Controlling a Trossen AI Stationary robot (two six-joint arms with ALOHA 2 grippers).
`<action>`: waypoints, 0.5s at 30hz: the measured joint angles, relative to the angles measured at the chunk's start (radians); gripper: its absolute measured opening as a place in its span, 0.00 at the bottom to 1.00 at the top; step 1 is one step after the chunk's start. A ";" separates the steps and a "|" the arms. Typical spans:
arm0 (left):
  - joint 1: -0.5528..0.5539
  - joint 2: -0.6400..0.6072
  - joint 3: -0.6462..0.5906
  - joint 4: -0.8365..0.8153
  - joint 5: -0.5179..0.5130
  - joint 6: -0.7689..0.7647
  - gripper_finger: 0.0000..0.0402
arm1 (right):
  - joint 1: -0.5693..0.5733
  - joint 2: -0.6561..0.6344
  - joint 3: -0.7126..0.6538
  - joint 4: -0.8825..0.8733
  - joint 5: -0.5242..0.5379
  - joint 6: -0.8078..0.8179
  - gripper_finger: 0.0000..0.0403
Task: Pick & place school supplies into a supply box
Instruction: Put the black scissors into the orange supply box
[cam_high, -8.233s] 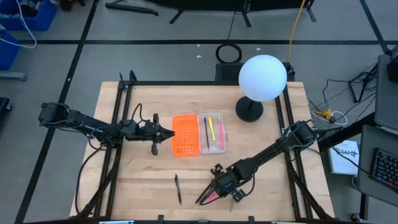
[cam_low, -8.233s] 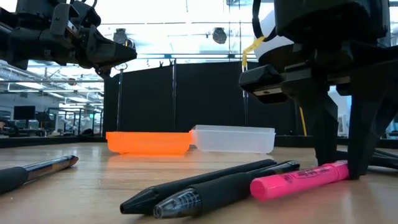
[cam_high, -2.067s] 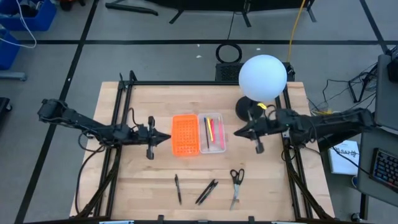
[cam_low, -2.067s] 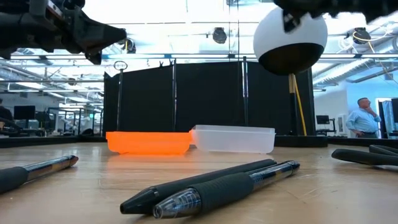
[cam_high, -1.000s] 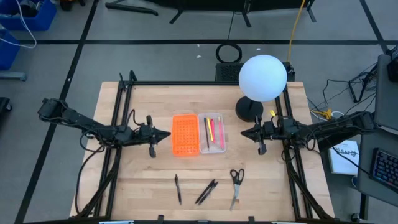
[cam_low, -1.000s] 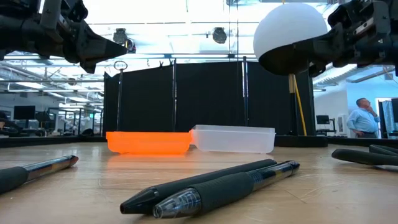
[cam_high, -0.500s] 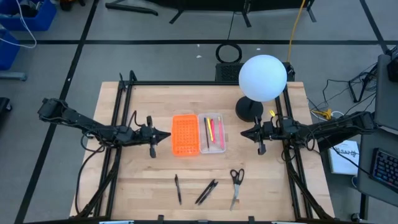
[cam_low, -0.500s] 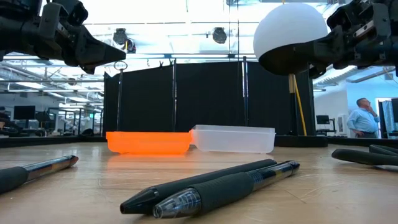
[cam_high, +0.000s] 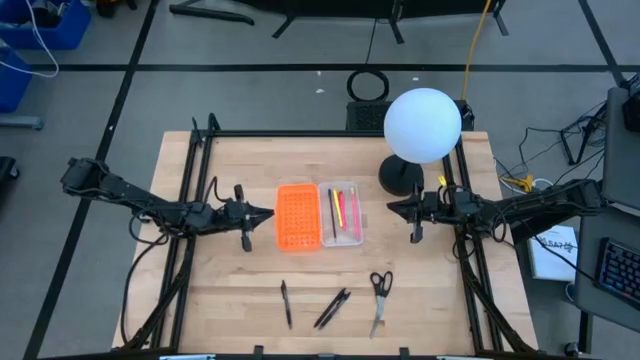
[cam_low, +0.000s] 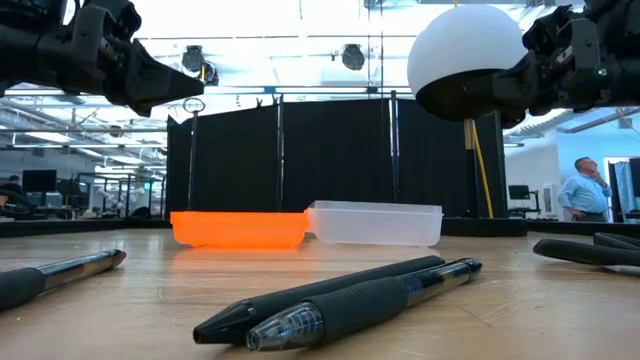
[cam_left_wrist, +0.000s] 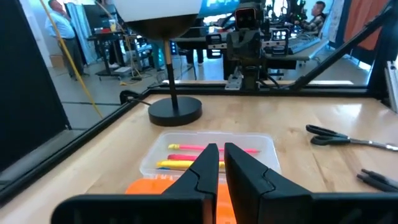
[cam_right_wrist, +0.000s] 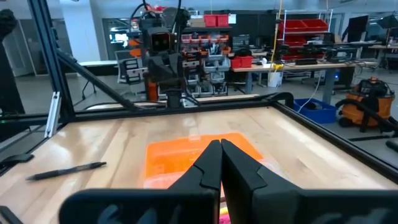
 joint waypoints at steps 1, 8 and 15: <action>0.000 0.000 0.000 0.000 0.000 -0.019 0.09 | 0.000 0.000 0.000 0.002 0.000 0.000 0.00; 0.000 0.000 0.000 0.040 0.088 -0.030 0.09 | 0.000 0.000 0.000 0.005 0.005 0.015 0.00; 0.000 0.000 0.000 0.078 0.159 -0.136 0.09 | 0.000 0.000 0.000 0.010 0.002 0.026 0.00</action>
